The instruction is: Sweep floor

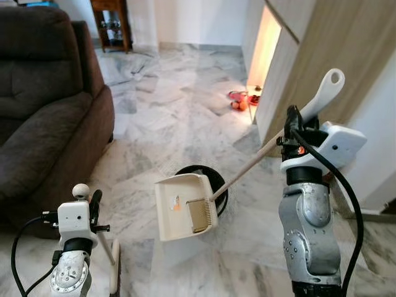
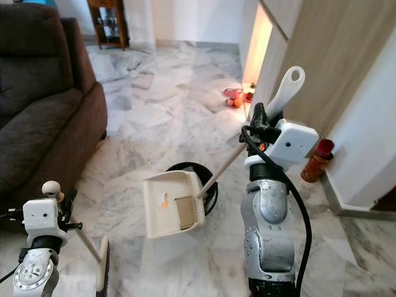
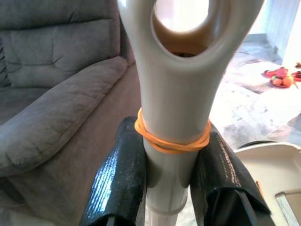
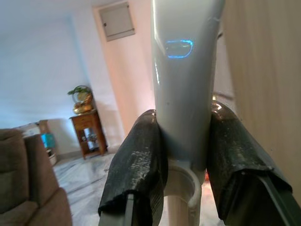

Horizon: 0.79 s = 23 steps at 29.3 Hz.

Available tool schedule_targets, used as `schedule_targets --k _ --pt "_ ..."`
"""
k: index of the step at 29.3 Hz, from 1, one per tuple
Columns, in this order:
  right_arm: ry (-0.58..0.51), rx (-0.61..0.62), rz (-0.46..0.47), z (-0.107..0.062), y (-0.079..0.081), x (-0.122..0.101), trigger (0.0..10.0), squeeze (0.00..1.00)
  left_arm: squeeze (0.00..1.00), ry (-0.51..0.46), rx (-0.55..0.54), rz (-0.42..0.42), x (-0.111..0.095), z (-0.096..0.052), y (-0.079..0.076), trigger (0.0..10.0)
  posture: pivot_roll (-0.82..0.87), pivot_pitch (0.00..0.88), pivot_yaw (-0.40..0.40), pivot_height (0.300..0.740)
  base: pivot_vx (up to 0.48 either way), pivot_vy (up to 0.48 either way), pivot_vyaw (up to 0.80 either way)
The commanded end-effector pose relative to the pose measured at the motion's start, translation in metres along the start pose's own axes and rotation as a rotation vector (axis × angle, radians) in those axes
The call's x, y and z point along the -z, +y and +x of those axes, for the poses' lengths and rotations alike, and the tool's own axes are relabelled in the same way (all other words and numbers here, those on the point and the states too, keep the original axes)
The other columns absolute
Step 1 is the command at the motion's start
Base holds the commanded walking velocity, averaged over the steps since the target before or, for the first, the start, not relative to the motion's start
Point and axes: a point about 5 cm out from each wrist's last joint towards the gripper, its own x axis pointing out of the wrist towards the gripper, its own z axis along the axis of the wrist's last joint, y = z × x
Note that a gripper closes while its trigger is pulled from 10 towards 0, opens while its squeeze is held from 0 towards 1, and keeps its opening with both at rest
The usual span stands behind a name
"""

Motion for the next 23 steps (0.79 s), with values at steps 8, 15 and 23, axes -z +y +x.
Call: schedule_targets --k 8,15,23 --pt "-0.079 -0.017 0.04 0.0058 0.0061 -0.0127 10.0 0.0 0.0 -0.058 0.001 0.01 -0.0114 0.0032 0.0023 10.0 0.09 0.0 -0.02 0.74 0.281 0.0 0.0" --pt "-0.089 -0.024 0.046 0.0078 0.0077 -0.0135 10.0 0.0 0.0 -0.061 0.004 0.01 -0.0118 0.0045 0.0025 10.0 0.09 0.0 -0.018 0.74 0.282 0.0 0.0" --pt "-0.087 -0.031 0.05 0.0076 0.0084 -0.0127 10.0 0.0 0.0 -0.061 0.005 0.01 -0.0118 0.0052 0.0022 10.0 0.09 0.0 -0.019 0.74 0.283 0.0 0.0"
